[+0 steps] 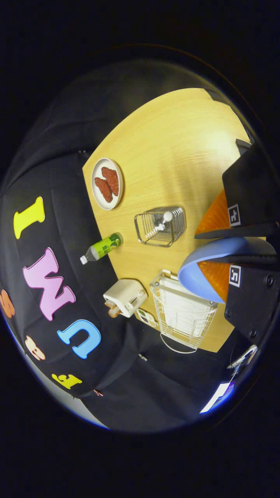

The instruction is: Take the plate from the dish rack, then take the spoon from the basket and place it into the plate.

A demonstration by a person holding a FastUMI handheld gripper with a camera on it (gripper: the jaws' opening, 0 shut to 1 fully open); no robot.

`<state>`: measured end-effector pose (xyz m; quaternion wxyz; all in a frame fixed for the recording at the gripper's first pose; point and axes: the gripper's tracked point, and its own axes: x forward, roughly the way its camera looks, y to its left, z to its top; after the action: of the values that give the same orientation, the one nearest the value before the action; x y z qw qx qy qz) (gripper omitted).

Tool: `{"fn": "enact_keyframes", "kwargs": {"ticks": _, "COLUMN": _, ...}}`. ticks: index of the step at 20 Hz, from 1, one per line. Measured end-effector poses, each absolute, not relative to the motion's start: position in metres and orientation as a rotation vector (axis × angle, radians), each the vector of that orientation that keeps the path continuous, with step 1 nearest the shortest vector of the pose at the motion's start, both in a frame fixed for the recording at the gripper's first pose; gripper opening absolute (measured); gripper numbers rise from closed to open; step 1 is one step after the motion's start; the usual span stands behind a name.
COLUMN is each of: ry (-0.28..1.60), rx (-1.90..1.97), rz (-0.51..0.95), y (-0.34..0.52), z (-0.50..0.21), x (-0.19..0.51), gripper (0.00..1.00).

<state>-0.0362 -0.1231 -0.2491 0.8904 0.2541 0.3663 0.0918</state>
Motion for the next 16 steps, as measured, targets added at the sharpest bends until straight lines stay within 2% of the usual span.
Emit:
{"fn": "enact_keyframes", "kwargs": {"ticks": 4, "ry": 0.825, "rx": 0.504, "rz": 0.223, "y": -0.128, "z": -0.313, "x": -0.029, "gripper": 0.22}}
{"fn": "enact_keyframes", "kwargs": {"ticks": 9, "ry": 0.81, "rx": 0.49, "rz": 0.281, "y": -0.121, "z": -0.331, "x": -0.013, "gripper": 0.25}}
{"fn": "enact_keyframes", "kwargs": {"ticks": 11, "ry": 0.785, "rx": 0.475, "rz": 0.282, "y": -0.13, "z": -0.326, "x": -0.014, "gripper": 0.38}}
{"fn": "enact_keyframes", "kwargs": {"ticks": 13, "ry": 0.73, "rx": 0.424, "rz": 0.283, "y": -0.143, "z": -0.316, "x": -0.014, "gripper": 0.62}}
{"fn": "enact_keyframes", "kwargs": {"ticks": 14, "ry": 0.691, "rx": 0.39, "rz": 0.289, "y": -0.15, "z": -0.307, "x": -0.012, "gripper": 0.78}}
{"fn": "enact_keyframes", "kwargs": {"ticks": 16, "ry": 0.587, "rx": 0.297, "rz": 0.299, "y": -0.165, "z": -0.286, "x": -0.008, "gripper": 0.98}}
